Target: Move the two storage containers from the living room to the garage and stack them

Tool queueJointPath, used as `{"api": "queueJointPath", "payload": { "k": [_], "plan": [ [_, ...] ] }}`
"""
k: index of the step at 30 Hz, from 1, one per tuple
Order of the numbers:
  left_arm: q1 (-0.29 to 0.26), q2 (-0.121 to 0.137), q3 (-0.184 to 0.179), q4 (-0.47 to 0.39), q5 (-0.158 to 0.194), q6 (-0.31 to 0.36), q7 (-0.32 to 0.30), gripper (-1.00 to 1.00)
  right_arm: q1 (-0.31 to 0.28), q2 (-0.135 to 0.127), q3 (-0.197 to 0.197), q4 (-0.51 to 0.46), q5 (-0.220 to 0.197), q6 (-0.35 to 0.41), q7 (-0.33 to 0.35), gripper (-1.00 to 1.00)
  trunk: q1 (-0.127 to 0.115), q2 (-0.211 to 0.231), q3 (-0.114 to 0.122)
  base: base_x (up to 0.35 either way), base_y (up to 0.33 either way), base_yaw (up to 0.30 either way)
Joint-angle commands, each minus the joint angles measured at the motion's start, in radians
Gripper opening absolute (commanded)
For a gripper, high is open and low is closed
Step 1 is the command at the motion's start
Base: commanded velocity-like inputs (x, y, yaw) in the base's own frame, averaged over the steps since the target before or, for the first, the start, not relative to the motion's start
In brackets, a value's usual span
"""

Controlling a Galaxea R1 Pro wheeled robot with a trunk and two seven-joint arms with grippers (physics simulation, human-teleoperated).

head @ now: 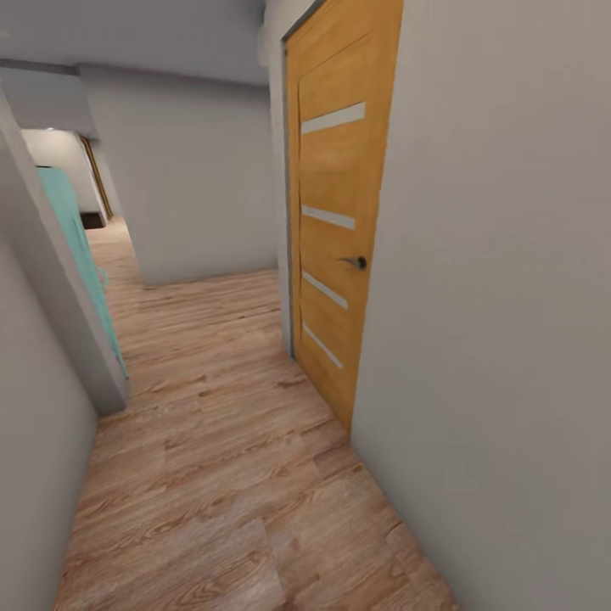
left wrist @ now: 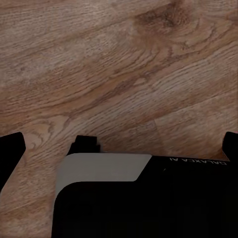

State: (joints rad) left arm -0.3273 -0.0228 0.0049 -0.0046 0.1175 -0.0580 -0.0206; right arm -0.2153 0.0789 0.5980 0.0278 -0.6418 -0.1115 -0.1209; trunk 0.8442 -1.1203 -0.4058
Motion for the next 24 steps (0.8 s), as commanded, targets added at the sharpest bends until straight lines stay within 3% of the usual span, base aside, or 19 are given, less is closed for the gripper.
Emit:
{"api": "queueJointPath", "payload": {
  "k": [1,24],
  "plan": [
    [-0.001,0.0,0.0,0.002,0.01,-0.003,-0.002,1.0,-0.001,0.001,0.007,0.003,-0.007,-0.005,-0.001,1.0,0.001,-0.001,-0.001,0.3,0.0,0.274],
    [-0.001,0.0,0.0,0.002,0.01,-0.003,-0.002,1.0,-0.001,0.001,0.008,0.003,-0.008,-0.008,0.0,1.0,0.001,-0.001,-0.001,0.3,0.0,0.274]
  ]
}}
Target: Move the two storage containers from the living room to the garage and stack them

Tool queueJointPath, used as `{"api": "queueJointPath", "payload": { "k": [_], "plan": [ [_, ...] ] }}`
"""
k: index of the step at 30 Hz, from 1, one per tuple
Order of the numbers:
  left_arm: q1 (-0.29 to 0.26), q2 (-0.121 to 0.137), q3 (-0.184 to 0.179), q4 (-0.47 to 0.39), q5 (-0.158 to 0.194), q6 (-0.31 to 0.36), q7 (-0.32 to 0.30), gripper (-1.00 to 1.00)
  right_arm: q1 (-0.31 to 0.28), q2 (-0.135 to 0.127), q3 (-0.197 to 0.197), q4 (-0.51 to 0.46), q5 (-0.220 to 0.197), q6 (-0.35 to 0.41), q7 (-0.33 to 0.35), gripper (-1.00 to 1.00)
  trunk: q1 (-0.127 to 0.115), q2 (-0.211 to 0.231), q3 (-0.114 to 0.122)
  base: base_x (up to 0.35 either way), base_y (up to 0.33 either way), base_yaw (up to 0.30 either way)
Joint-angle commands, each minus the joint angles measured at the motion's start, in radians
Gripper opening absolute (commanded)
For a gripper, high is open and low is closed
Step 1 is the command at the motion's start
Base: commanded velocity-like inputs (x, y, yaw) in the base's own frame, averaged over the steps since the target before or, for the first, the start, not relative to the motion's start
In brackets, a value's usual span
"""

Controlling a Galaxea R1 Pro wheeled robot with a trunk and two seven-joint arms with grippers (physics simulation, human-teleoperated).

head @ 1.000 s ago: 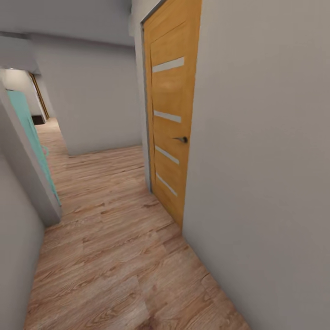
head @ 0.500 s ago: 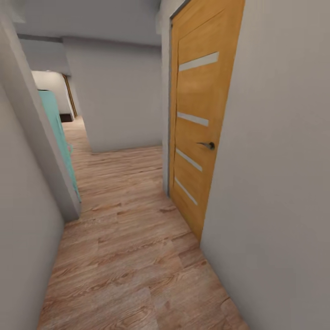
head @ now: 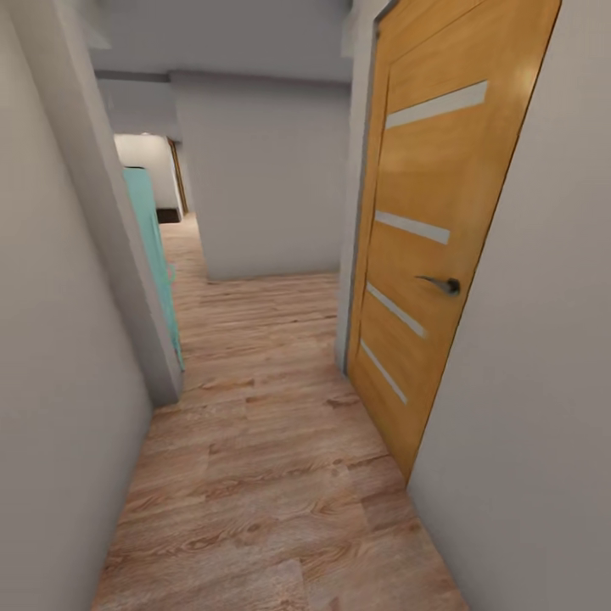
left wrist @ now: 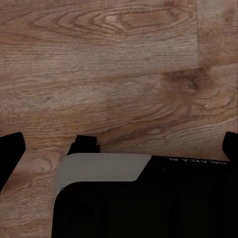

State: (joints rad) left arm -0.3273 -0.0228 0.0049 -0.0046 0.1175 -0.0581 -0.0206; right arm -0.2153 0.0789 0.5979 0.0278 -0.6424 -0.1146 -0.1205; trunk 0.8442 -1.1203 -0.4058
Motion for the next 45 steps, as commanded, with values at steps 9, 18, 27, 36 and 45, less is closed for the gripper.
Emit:
{"api": "queueJointPath", "payload": {
  "k": [9,18,27,36,45],
  "plan": [
    [-0.001,0.0,0.0,0.002,0.01,-0.003,-0.002,1.0,-0.001,0.0,0.008,0.003,-0.007,-0.005,-0.001,1.0,0.001,-0.001,-0.001,0.3,0.0,0.274],
    [-0.001,0.0,0.0,0.002,0.01,-0.003,-0.002,1.0,-0.001,0.0,0.008,0.003,-0.007,-0.005,-0.001,1.0,0.001,-0.001,-0.001,0.3,0.0,0.274],
    [-0.001,0.0,0.0,0.002,0.01,-0.002,-0.001,1.0,-0.001,-0.001,0.007,0.003,-0.008,-0.008,-0.001,1.0,0.001,-0.001,-0.001,0.305,0.0,0.126],
    [-0.001,0.0,0.0,0.002,0.01,-0.001,-0.001,1.0,-0.001,-0.002,0.006,0.003,-0.008,-0.008,-0.001,1.0,0.001,-0.001,-0.001,0.32,0.0,0.005],
    [-0.001,0.001,0.0,0.002,0.011,0.0,0.001,1.0,-0.001,-0.002,0.008,0.003,-0.008,-0.008,-0.001,1.0,0.001,-0.001,-0.001,0.322,0.0,0.0]
  ]
}}
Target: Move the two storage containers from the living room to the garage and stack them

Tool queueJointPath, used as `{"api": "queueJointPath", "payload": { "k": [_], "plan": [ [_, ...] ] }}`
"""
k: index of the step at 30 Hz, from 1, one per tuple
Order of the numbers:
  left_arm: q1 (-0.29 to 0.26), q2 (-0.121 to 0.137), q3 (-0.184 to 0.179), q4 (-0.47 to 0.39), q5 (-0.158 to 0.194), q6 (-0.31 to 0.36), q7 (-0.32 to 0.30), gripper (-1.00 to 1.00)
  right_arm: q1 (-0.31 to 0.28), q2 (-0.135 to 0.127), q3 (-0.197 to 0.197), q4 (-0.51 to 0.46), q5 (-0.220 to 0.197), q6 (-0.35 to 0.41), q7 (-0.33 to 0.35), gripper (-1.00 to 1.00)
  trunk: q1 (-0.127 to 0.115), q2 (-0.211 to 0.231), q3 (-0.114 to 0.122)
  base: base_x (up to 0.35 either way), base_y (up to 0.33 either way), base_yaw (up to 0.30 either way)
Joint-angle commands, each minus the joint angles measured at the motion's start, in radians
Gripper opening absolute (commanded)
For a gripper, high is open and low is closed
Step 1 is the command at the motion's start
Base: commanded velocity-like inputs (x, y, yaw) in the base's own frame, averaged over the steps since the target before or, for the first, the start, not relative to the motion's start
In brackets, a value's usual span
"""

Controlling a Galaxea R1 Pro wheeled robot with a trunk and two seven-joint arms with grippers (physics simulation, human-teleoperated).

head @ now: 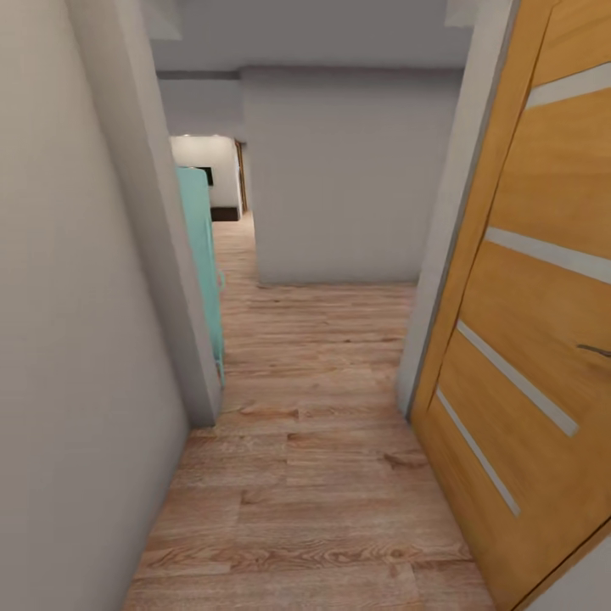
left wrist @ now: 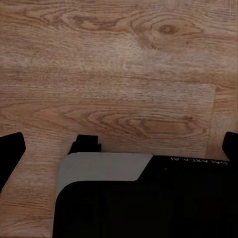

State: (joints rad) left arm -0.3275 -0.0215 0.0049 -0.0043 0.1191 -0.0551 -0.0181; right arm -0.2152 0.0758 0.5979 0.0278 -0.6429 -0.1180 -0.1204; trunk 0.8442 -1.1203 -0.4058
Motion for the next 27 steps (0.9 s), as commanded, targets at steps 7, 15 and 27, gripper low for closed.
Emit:
{"api": "queueJointPath", "payload": {
  "k": [7,15,27],
  "plan": [
    [-0.001,0.0,0.0,0.001,0.01,-0.002,0.0,1.0,-0.001,0.001,0.008,0.003,-0.005,-0.005,-0.001,1.0,0.001,-0.001,-0.001,0.322,0.0,0.0],
    [-0.001,-0.001,0.0,0.001,0.01,-0.001,0.0,1.0,-0.001,0.001,0.008,0.003,-0.004,-0.004,-0.001,1.0,0.001,-0.001,-0.001,0.322,0.0,0.0],
    [-0.001,0.0,0.0,0.001,0.01,0.0,0.0,1.0,-0.001,0.001,0.009,0.003,-0.004,-0.004,-0.001,1.0,0.001,-0.001,-0.001,0.322,0.0,0.0]
  ]
}}
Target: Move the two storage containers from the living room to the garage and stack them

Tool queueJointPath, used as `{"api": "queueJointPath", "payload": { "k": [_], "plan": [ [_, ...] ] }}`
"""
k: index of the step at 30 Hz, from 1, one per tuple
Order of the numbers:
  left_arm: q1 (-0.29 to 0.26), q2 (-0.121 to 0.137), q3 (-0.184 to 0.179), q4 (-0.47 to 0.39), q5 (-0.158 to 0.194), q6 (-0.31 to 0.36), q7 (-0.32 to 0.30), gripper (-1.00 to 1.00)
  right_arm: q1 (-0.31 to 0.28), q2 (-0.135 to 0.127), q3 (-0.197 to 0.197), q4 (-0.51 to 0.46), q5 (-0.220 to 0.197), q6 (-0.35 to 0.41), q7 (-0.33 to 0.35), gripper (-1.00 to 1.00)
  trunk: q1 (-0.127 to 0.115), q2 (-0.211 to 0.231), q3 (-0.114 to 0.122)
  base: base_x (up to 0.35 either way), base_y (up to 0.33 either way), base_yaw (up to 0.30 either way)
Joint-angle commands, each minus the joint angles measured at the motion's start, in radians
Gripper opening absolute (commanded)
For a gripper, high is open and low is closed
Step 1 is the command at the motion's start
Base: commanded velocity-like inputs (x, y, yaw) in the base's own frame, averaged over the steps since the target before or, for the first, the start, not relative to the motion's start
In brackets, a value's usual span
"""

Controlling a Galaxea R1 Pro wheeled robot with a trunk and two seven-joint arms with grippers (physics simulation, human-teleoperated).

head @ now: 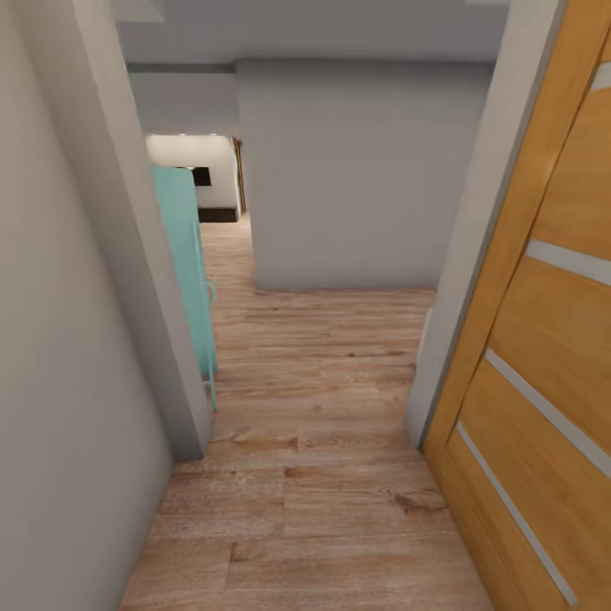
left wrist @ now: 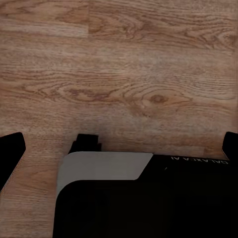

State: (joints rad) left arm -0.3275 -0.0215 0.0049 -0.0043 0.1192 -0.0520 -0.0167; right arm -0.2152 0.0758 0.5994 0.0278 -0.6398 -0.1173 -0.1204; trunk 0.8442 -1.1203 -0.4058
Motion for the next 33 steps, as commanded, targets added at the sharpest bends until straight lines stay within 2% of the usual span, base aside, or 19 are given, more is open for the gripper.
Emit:
{"api": "queueJointPath", "payload": {
  "k": [1,17,29,33],
  "plan": [
    [-0.001,0.0,0.0,0.001,0.01,-0.003,-0.002,1.0,-0.001,0.001,0.008,0.003,-0.008,-0.005,-0.001,1.0,0.001,-0.001,-0.001,0.322,0.0,0.0],
    [-0.001,-0.002,0.0,0.001,0.01,-0.004,-0.012,1.0,-0.001,0.001,0.007,0.003,-0.011,-0.007,-0.001,1.0,0.001,-0.001,-0.001,0.322,0.0,0.0],
    [-0.001,-0.002,0.001,0.0,0.058,-0.004,-0.012,1.0,-0.001,-0.001,0.007,0.003,-0.011,-0.007,-0.001,1.0,0.001,-0.001,-0.001,0.322,0.0,0.0],
    [-0.001,-0.004,0.002,-0.002,0.061,-0.004,-0.013,1.0,-0.001,0.0,0.007,0.003,-0.011,-0.007,-0.001,1.0,0.001,-0.001,-0.001,0.322,0.0,0.0]
  ]
}}
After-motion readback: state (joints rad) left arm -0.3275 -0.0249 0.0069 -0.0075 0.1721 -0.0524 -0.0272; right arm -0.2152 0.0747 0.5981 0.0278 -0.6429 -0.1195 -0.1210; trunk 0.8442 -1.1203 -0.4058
